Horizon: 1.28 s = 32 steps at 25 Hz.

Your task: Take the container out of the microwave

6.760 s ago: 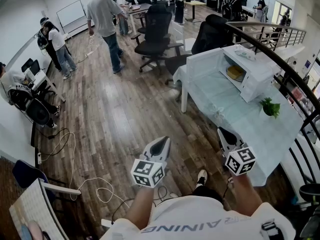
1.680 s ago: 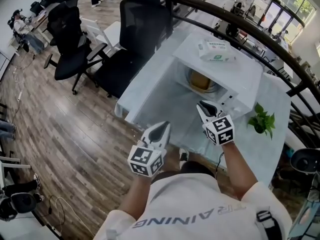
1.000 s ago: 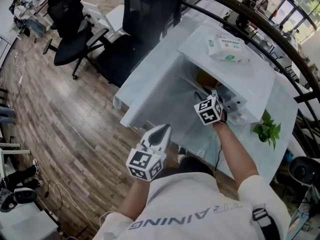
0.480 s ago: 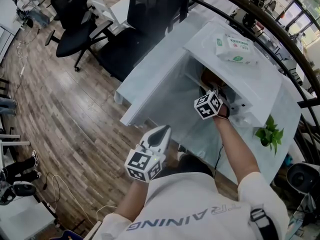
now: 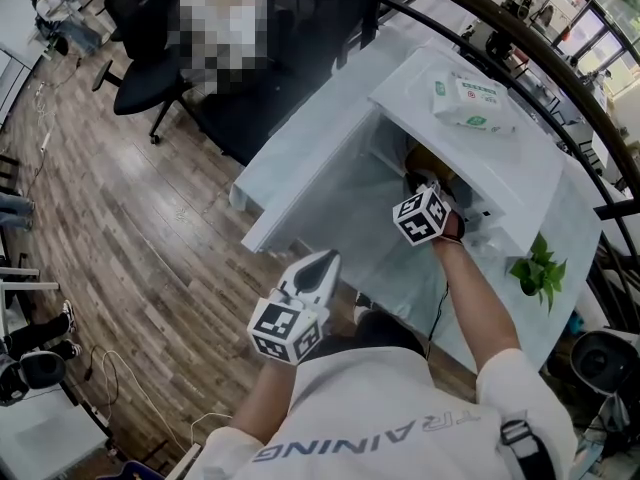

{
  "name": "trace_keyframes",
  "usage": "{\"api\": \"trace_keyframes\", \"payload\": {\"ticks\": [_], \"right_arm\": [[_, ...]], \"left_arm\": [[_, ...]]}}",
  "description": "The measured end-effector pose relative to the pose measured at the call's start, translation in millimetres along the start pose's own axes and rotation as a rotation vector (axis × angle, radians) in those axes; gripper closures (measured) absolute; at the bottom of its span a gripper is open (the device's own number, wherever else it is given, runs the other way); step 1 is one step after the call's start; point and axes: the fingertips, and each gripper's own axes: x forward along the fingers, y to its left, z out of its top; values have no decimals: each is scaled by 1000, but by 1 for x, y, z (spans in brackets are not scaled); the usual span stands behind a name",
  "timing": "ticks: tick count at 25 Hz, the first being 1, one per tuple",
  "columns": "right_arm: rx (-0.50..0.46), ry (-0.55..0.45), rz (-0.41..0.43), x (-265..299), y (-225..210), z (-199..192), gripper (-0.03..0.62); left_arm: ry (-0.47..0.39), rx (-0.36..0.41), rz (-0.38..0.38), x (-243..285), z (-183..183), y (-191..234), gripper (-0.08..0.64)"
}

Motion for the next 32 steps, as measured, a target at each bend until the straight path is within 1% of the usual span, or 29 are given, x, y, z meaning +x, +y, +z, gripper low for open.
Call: {"api": "trace_keyframes", "payload": {"ticks": [6,13,16,24,32], "right_arm": [[-16,-30,41,-31,19,12,556],[-34,-61,94,-76,57,20,557],[-27,-83,106,-98,73,24,557],[-5,-142,113,-160,106,38,557],[39,-169,91,-224,123,39,557]], "left_arm": [[-16,-10,-12,-5,1,-2,525],[-40,4,-19,-22,3,-9,525],[-48,17,-24,-33,3,-12,525],[-62,41,-26,-65,-6,-16,525],[-98,81,-52,-89,-8,-32,524]]}}
